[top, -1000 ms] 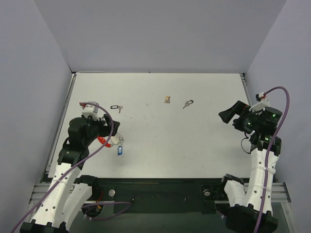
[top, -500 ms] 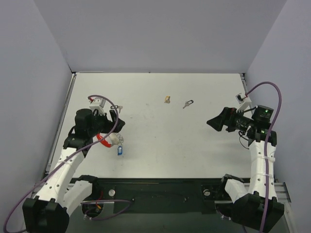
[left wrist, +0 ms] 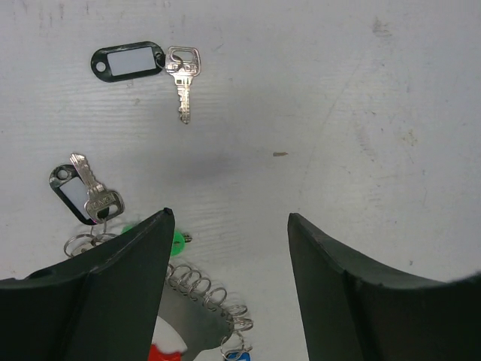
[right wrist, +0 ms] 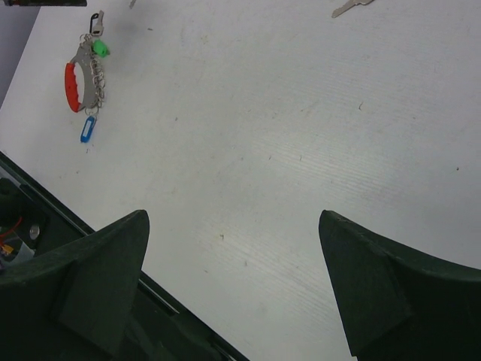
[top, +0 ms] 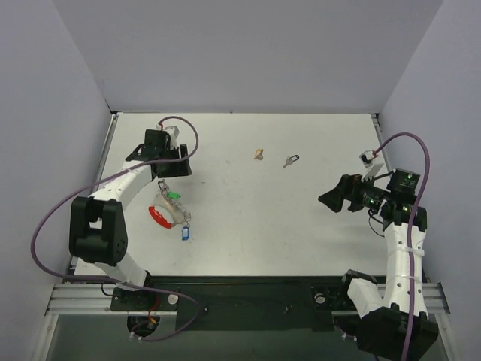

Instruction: Put the keys on the keyring

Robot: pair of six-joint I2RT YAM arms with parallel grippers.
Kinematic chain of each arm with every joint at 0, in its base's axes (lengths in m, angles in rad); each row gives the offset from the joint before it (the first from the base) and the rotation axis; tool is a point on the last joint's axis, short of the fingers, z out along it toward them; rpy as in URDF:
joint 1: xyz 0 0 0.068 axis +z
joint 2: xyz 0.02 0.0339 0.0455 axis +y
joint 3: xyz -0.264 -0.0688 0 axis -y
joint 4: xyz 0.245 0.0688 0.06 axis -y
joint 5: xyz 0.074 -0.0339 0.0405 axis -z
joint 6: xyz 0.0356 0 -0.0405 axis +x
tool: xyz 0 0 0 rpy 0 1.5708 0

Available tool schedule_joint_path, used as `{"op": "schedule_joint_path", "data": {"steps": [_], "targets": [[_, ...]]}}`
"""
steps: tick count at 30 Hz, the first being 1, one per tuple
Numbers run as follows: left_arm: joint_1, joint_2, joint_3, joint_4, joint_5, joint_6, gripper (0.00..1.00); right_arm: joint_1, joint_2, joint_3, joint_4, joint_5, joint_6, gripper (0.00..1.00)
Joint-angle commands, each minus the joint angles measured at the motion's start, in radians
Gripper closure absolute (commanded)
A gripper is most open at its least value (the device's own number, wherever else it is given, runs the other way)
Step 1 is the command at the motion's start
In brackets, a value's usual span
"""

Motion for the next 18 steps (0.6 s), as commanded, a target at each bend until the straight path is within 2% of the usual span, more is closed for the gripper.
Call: {"op": "schedule_joint_path", "data": {"steps": [1, 5, 7, 11, 14, 18], "targets": [[0.002, 0.142, 0.183, -0.093, -0.056, 0.056, 0.30, 0.025, -0.003, 0.046, -0.038, 0.012, -0.057, 0.10], [0.002, 0.238, 0.274, -0.130, -0.111, 0.065, 0.32, 0.041, 0.002, 0.048, -0.049, 0.028, -0.069, 0.10], [-0.001, 0.265, 0.295, -0.124, -0.121, 0.014, 0.32, 0.044, 0.003, 0.051, -0.053, 0.031, -0.073, 0.10], [-0.001, 0.299, 0.302, -0.093, -0.173, -0.333, 0.32, 0.048, 0.011, 0.052, -0.056, 0.045, -0.077, 0.10], [-0.007, 0.299, 0.294, -0.077, -0.203, -0.504, 0.34, 0.055, 0.017, 0.052, -0.059, 0.049, -0.080, 0.10], [-0.013, 0.285, 0.282, -0.060, -0.314, -0.699, 0.42, 0.065, 0.022, 0.054, -0.062, 0.057, -0.083, 0.10]]}}
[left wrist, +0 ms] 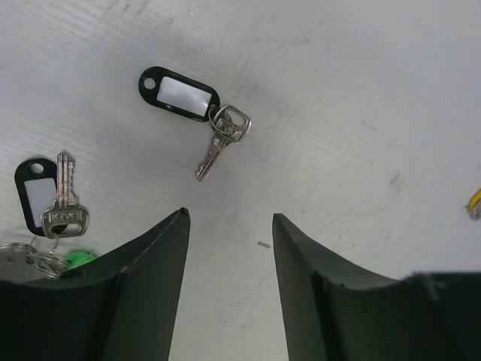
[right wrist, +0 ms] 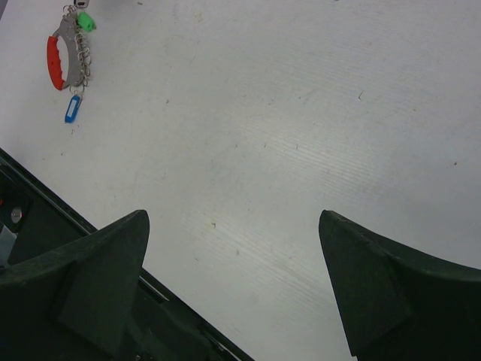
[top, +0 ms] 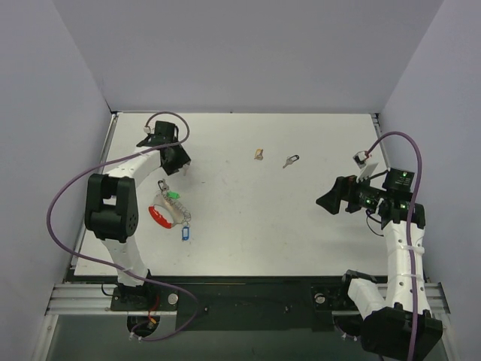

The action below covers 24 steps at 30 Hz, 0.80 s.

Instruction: Put the keys on the keyring

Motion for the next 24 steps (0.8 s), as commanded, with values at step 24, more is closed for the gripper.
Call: {"op": "schedule_joint_path", "data": {"steps": [24], "targets": [[0.026, 0.205, 0.148, 0.020, -0.146, -0.561, 0.54, 0.035, 0.008, 0.044, -0.029, 0.017, -0.037, 0.10]]}}
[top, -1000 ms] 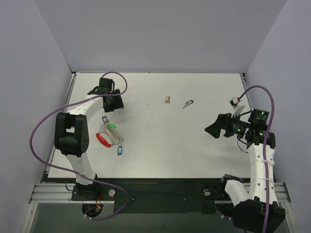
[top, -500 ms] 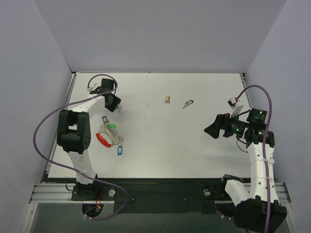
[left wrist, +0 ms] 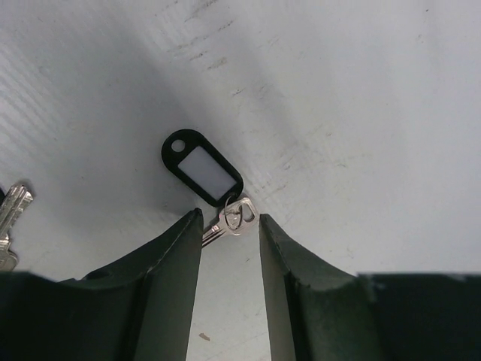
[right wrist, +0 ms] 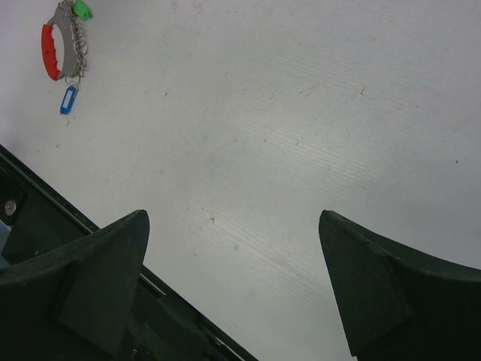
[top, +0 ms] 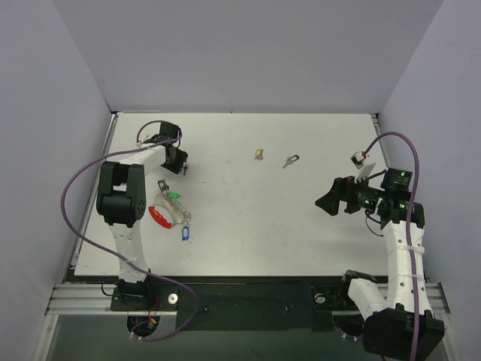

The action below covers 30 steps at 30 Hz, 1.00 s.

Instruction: Put the keys on the keyring

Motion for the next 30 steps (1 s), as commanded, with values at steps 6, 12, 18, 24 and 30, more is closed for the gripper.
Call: {"op": "schedule_joint_path", "data": {"steps": [6, 12, 18, 24, 30], "targets": [[0.014, 0.034, 0.072, 0.012, 0.002, -0.034, 0.55, 0.014, 0.011, 0.038, -0.013, 0.001, -0.024, 0.10], [0.015, 0.045, 0.083, 0.016, 0.011, -0.040, 0.61, 0.019, 0.011, 0.041, -0.018, 0.005, -0.030, 0.10], [0.019, 0.046, 0.077, 0.038, 0.030, -0.040, 0.74, 0.020, 0.014, 0.043, -0.021, 0.010, -0.035, 0.10], [0.023, 0.022, 0.031, 0.123, 0.067, -0.014, 0.99, 0.022, 0.015, 0.043, -0.021, 0.014, -0.035, 0.10], [0.029, -0.033, -0.004, 0.249, 0.178, 0.108, 1.00, 0.022, 0.015, 0.043, -0.021, 0.018, -0.036, 0.10]]}}
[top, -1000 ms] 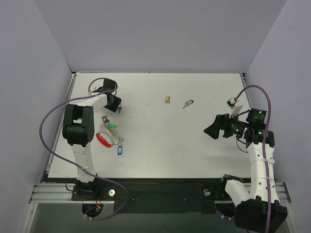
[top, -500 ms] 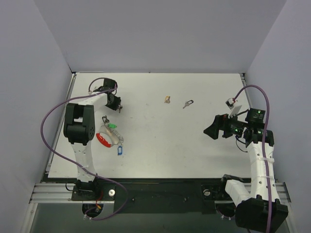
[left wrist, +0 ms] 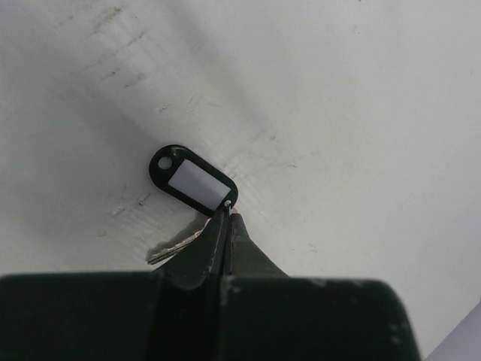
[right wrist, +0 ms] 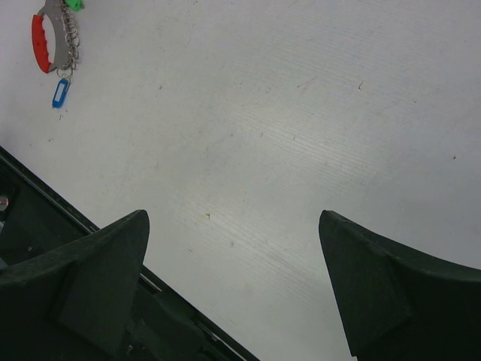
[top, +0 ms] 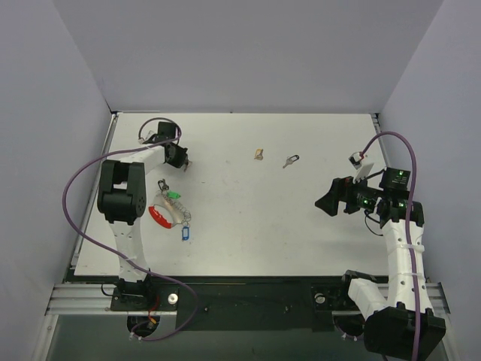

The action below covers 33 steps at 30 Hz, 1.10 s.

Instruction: Put the keys on the keyring

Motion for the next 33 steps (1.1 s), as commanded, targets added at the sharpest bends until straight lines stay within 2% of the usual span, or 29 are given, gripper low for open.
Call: {"op": "schedule_joint_path", "data": {"steps": [1, 6, 7, 10, 13, 16, 21, 23, 24, 25, 28, 30, 33], "targets": [[0.012, -0.092, -0.032, 0.175, 0.163, 0.140, 1.00, 0.007, 0.004, 0.039, -0.011, -0.005, -0.019, 0.10], [0.009, -0.214, -0.166, 0.439, 0.467, 0.258, 1.00, 0.009, 0.003, 0.038, -0.014, -0.003, -0.028, 0.10], [0.003, -0.227, -0.179, 0.447, 0.500, 0.281, 1.00, 0.009, 0.004, 0.038, -0.015, -0.006, -0.037, 0.10], [-0.055, -0.326, -0.216, 0.426, 0.618, 0.376, 1.00, 0.018, 0.012, 0.038, -0.084, -0.087, -0.126, 0.10], [-0.143, -0.420, -0.259, 0.363, 0.658, 0.545, 1.00, 0.058, 0.024, 0.051, -0.191, -0.155, -0.311, 0.10], [-0.277, -0.519, -0.287, 0.250, 0.672, 0.710, 1.00, 0.110, 0.033, 0.058, -0.219, -0.111, -0.378, 0.10], [-0.492, -0.670, -0.391, 0.212, 0.683, 0.957, 1.00, 0.188, 0.087, 0.109, -0.302, -0.104, -0.451, 0.10], [-0.570, -0.728, -0.443, 0.218, 0.669, 1.045, 1.00, 0.210, 0.150, 0.201, -0.490, -0.115, -0.690, 0.11], [-0.591, -0.765, -0.459, 0.222, 0.640, 1.094, 1.00, 0.213, 0.167, 0.229, -0.702, -0.123, -0.948, 0.12], [-0.636, -0.782, -0.495, 0.238, 0.627, 1.115, 1.00, 0.213, 0.191, 0.266, -0.833, -0.159, -1.037, 0.14], [-0.730, -0.857, -0.581, 0.306, 0.615, 1.270, 1.00, 0.213, 0.195, 0.266, -0.992, -0.225, -1.360, 0.15], [-0.801, -0.897, -0.671, 0.376, 0.606, 1.376, 1.00, 0.279, 0.188, 0.245, -1.026, -0.241, -1.450, 0.17], [-0.893, -0.949, -0.747, 0.477, 0.559, 1.485, 1.00, 0.383, 0.172, 0.207, -1.005, -0.248, -1.484, 0.21]]}}
